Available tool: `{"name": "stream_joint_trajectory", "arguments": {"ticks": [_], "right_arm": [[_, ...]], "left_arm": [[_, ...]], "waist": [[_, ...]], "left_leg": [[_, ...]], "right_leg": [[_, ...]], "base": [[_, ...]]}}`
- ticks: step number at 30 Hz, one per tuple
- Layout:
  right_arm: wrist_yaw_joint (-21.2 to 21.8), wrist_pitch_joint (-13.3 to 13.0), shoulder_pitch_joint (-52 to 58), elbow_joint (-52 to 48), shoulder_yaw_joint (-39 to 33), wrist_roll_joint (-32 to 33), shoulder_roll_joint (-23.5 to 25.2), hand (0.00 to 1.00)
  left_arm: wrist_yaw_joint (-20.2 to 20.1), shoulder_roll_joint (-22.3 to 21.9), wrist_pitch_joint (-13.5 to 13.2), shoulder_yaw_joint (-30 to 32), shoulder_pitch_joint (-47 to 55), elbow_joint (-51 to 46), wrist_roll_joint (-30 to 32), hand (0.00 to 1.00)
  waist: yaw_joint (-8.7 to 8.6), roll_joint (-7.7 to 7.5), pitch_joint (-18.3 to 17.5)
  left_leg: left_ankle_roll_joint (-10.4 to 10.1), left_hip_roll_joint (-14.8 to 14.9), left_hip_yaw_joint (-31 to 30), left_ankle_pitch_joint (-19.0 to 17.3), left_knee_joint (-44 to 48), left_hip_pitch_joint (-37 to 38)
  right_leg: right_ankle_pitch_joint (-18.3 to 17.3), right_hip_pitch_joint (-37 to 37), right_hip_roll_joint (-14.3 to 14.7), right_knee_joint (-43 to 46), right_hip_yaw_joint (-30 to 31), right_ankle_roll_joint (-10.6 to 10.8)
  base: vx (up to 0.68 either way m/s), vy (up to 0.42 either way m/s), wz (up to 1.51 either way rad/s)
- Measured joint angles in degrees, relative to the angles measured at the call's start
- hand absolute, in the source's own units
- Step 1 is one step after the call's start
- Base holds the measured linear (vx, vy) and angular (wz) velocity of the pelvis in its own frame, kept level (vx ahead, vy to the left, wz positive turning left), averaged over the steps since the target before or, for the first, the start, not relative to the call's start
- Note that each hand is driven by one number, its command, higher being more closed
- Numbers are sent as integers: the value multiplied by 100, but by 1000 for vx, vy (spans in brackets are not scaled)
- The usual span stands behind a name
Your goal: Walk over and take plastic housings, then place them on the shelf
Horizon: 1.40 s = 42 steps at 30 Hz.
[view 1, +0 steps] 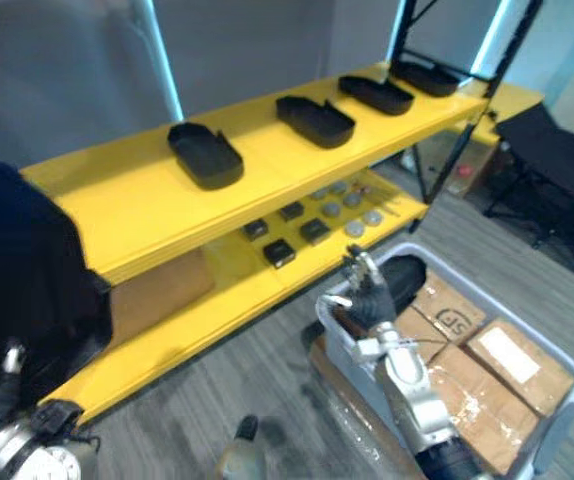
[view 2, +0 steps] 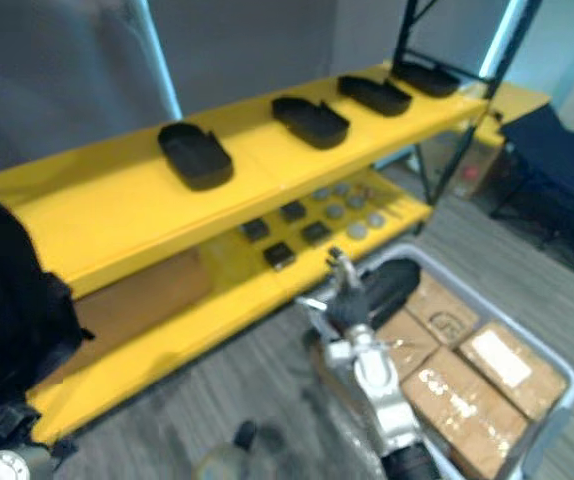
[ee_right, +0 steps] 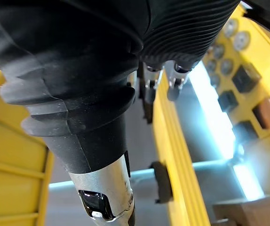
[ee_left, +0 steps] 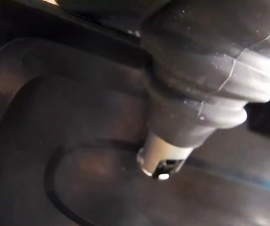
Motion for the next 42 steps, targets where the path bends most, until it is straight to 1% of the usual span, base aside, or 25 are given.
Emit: {"name": "stream_joint_trajectory", "arguments": {"ticks": [2,5,9,10,11,13,14,16,19,23,24,25,27,28,30,31,32,33,35,36,37,38,40,41,42], "right_arm": [[0,-105,113,-2,-179,6,-7,0],[128,-369,38,4,-270,8,-5,0],[443,-506,-47,4,-268,-2,-37,0],[519,-506,-13,4,-270,4,-63,0],[543,-506,20,4,-272,5,-70,0],[670,-508,174,4,-278,7,-107,0],[741,-511,322,4,-289,3,-139,0],[764,-532,396,5,-289,5,-148,0],[851,-795,369,6,-311,-4,-134,0],[794,-983,69,9,-389,-137,77,0],[712,-1018,38,8,-424,-189,88,0],[708,-1025,37,8,-478,-234,81,0],[718,-1033,21,1,-675,-240,68,0],[728,-1041,3,-4,-722,-242,68,0],[763,-1108,-126,9,-823,-247,71,0],[809,-1136,-167,25,-840,-251,69,0],[938,-1159,-249,32,-943,-290,55,0],[993,-1165,-266,20,-1003,-280,43,0],[1198,-1199,-312,-75,-1159,-101,-127,0],[1267,-1207,-313,-136,-1202,-78,-193,0],[1437,-1254,-310,-282,-1241,69,-311,0],[1666,-1254,-315,-413,-1229,269,-376,0],[1855,-1247,-313,-553,-1171,395,-379,0],[1972,-1228,-319,-633,-1037,488,-374,0],[2049,-1209,-402,-610,-866,559,-392,0]], "left_arm": [[-190,190,41,-260,-246,11,-37,100],[-194,336,110,-372,-362,22,-80,100],[-181,257,221,-417,-195,48,-161,100],[-178,142,223,-468,-120,50,-181,100],[-175,106,223,-526,-110,56,-204,100],[-183,-4,231,-715,21,91,-287,100],[-190,-80,231,-806,118,92,-287,100],[-202,-81,221,-813,183,91,-288,100],[-213,-67,128,-733,219,90,-287,100],[-363,-54,106,-370,52,83,-286,100],[-463,-53,107,-323,-45,58,-328,100],[-502,-67,107,-331,-75,38,-340,100],[-619,-37,107,-342,-173,-12,-316,100],[-622,-36,108,-339,-190,-30,-299,100],[-598,17,122,-335,-243,-54,-263,100],[-565,68,124,-347,-281,-52,-261,100],[-459,163,162,-397,-421,-45,-144,100],[-422,194,174,-404,-505,-43,-84,100],[-376,263,196,-600,-903,19,-40,100],[-366,301,222,-661,-1029,64,-46,100],[-318,390,284,-860,-1251,174,-45,100],[-248,460,351,-1040,-1386,331,-48,100],[-232,450,437,-1233,-1406,470,-49,100],[-214,450,511,-1355,-1316,467,-51,100],[-213,373,547,-1432,-1239,527,-47,100]], "waist": [[-192,-60,46],[-195,-105,101],[-173,149,248],[-219,247,308],[-235,270,325],[-288,363,373],[-303,376,385],[-289,353,404],[-244,248,461],[-154,-41,610],[-99,-130,644],[-106,-130,642],[-107,-73,622],[-103,-75,621],[-136,-95,614],[-152,-93,618],[-268,-72,630],[-327,-56,632],[-513,-6,657],[-567,-4,656],[-650,9,651],[-733,14,649],[-811,-54,601],[-795,-212,475],[-743,-329,344]], "left_leg": [[12,-65,-18,164,-88,-18],[-2,-31,104,200,-63,-16],[-56,183,296,237,-10,59],[-98,274,305,263,-9,59],[-104,303,308,277,-10,59],[-31,405,472,322,-17,71],[165,463,674,306,-21,55],[193,518,943,301,-18,40],[227,428,1136,325,267,-199],[365,40,1213,-193,1108,-659],[407,-104,1240,-466,1394,-714],[436,-136,1242,-578,1504,-752],[567,-211,1208,-750,1547,-650],[612,-229,1210,-783,1502,-599],[783,-316,1162,-909,1246,-231],[825,-300,1056,-938,1177,-136],[903,-292,860,-951,1063,63],[914,-281,734,-959,997,162],[916,-269,336,-988,754,533],[916,-269,213,-1001,742,566],[895,-271,-63,-1063,747,550],[839,-273,-310,-1102,764,545],[709,-353,-601,-1163,779,560],[589,-532,-827,-1226,767,555],[455,-594,-850,-1334,784,544]], "right_leg": [[-52,2,-15,243,494,35],[-170,3,-15,286,562,227],[-182,44,174,62,697,337],[-253,67,265,30,700,447],[-290,78,287,35,699,535],[-358,111,373,87,647,567],[-444,120,374,163,552,581],[-492,132,343,231,477,585],[-543,132,194,296,333,654],[-527,246,-111,188,194,646],[-458,390,-220,196,113,497],[-353,431,-244,256,75,363],[204,111,-579,1272,357,-114],[400,-17,-657,1537,501,-215],[1433,-571,-932,2574,1221,-361],[1242,-756,-925,2954,1399,-263],[311,-1060,-719,3562,1565,-245],[-22,-1174,-546,3681,1630,-281],[-717,-1581,225,3092,1894,-402],[-783,-1724,440,2783,2079,-408],[-785,-2034,803,2168,2579,-373],[-698,-2255,1037,1601,3061,-238],[-416,-2300,1104,1002,3287,-135],[-87,-2277,966,697,3316,-195],[380,-2108,860,414,3262,-48]], "base": [[-7,-17,93],[-3,-54,11],[-65,-60,-31],[-139,-62,-7],[-177,-68,7],[-154,-30,20],[-117,2,26],[-94,12,26],[-22,55,29],[71,107,24],[142,136,32],[169,186,42],[154,230,40],[180,258,17],[246,247,9],[260,153,29],[195,70,41],[230,70,70],[266,70,87],[294,-22,108],[186,-68,125],[225,-97,129],[181,-166,124],[300,-349,143],[283,-345,125]]}}
